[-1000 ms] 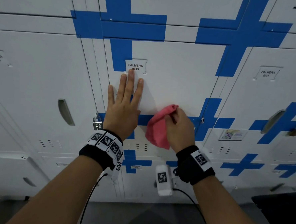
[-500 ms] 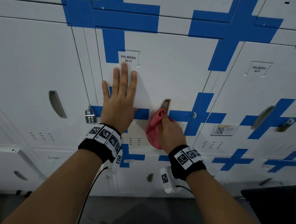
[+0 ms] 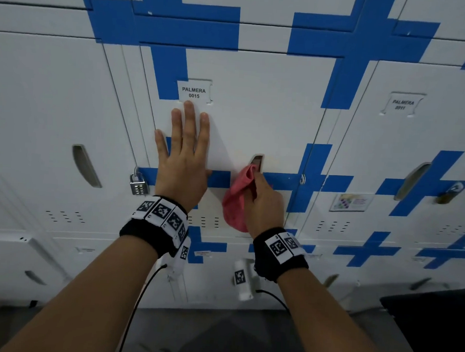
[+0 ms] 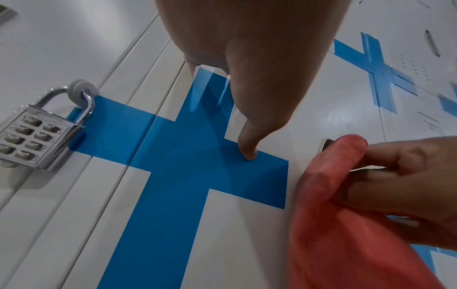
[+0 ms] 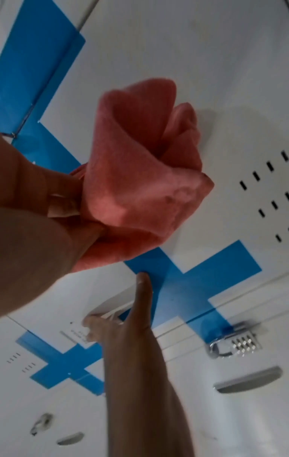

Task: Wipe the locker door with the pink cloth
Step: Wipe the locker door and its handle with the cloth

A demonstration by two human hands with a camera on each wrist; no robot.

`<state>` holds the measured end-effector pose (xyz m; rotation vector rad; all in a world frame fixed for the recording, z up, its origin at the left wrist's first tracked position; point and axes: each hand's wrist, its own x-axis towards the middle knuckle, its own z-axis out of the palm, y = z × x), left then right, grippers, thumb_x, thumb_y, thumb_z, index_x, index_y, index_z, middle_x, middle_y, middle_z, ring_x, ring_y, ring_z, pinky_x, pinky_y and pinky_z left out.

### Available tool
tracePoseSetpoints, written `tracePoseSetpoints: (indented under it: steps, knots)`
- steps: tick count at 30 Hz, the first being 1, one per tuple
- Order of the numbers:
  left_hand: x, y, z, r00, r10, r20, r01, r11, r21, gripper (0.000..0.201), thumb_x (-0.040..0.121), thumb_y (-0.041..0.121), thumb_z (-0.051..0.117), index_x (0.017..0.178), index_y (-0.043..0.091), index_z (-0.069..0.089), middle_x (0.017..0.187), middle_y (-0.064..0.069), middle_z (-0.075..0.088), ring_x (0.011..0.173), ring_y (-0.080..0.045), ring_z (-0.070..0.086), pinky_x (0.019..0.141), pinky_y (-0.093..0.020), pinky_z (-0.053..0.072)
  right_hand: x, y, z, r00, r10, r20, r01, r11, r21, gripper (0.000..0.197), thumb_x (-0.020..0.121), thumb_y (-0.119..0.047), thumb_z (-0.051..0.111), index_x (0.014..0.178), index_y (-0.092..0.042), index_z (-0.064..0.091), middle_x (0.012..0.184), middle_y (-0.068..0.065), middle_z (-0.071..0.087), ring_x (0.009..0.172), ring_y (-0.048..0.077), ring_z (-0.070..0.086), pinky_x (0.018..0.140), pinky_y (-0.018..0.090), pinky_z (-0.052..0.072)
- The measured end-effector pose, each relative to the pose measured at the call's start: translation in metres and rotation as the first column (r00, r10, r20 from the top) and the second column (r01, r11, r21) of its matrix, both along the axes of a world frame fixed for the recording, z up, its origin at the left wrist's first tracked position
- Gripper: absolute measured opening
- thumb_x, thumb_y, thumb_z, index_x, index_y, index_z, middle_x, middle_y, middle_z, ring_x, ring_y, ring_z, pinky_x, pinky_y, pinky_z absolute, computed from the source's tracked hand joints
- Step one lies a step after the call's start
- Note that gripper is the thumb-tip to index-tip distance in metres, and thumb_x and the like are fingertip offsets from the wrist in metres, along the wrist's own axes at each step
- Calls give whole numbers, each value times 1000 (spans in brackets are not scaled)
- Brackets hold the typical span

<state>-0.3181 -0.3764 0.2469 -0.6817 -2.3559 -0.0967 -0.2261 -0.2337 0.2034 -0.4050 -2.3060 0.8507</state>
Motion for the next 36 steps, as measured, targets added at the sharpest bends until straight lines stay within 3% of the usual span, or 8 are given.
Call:
tracePoseSetpoints:
  steps: [6,9,12,24,28,30,32,36]
  knots:
    - [0,0,-1,1000,-11,7,11,1000,17,114,86,33,76,162,7,-6,168,-21,-13,156,-43,-7,120,-68,16,-5,-6,-5,995,-83,58,72,983,169,30,96,-12,49,126,-9,55,116,10,62,94,29,64,75,40,54]
    - [-1,-1,-2,1000,-17,-2,17,1000,6,113,87,34,74,162,8,-5,168,-21,-13,156,-42,-7,121,-68,16,-8,-9,-9,991,-130,38,118,966,229,22,91,-7,53,112,-6,61,102,11,66,83,30,64,67,38,53]
    - [-1,-1,-3,1000,-16,-8,16,1000,5,113,88,35,74,162,8,-6,168,-21,-13,156,-42,-7,121,-67,16,-8,-6,-14,989,-135,58,111,946,303,21,89,-8,57,108,-6,62,95,11,67,85,30,64,76,39,53]
    - [-2,-5,-3,999,-21,-27,21,1000,-7,113,87,39,74,163,10,-6,169,-19,-12,157,-40,-5,121,-66,18,18,-3,2,957,-67,282,-13,963,270,35,99,-26,40,122,-7,58,116,11,54,101,25,58,86,32,47]
    - [-1,-5,-2,999,-25,-25,25,1000,-11,112,88,40,73,163,10,-5,169,-20,-12,157,-40,-5,121,-66,19,28,18,3,930,-78,358,0,977,212,23,98,-23,44,99,-12,64,93,3,57,87,20,61,73,25,45]
    - [-1,-6,-2,999,-24,-24,24,1000,-7,112,88,40,72,163,10,-5,169,-20,-12,157,-40,-5,121,-67,19,34,30,4,961,-101,256,81,993,90,15,95,-21,51,86,-13,61,84,0,59,77,15,59,69,24,48]
    - [0,-6,-3,1000,-21,-20,21,1000,-3,111,89,39,71,163,10,-5,169,-20,-12,156,-40,-6,120,-67,19,41,35,12,990,-140,-20,138,988,-73,11,93,-23,57,86,-14,61,83,1,62,74,16,59,66,28,50]
    - [0,-5,-2,1000,-24,-14,24,1000,-11,111,89,38,71,163,9,-7,169,-20,-13,156,-41,-6,120,-67,19,24,23,37,958,-149,-246,148,989,-23,10,96,-26,57,95,-17,54,93,-3,57,80,13,55,70,25,47]
